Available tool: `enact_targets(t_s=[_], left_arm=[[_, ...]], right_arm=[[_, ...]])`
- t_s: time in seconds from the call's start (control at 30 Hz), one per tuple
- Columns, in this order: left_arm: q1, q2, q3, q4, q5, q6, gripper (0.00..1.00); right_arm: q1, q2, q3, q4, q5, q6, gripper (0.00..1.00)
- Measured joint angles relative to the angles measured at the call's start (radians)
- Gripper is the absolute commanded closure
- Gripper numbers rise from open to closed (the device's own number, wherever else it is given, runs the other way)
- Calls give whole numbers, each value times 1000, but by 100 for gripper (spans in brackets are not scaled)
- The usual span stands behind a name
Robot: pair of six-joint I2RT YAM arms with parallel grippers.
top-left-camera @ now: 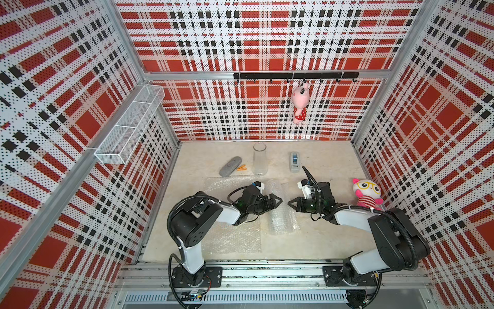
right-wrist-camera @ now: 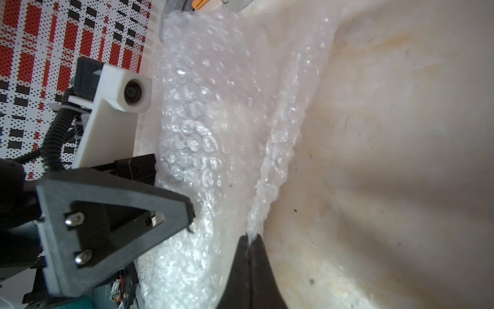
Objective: Wrap vases in bubble wrap
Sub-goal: Wrap the vase in bubble wrap.
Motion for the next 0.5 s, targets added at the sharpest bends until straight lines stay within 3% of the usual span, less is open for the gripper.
enact_targets(t_s=[0.5], left_arm=[[6, -35, 103, -290, -89, 163, 2]], right_arm=[[0, -43, 21, -63, 0, -12, 100]])
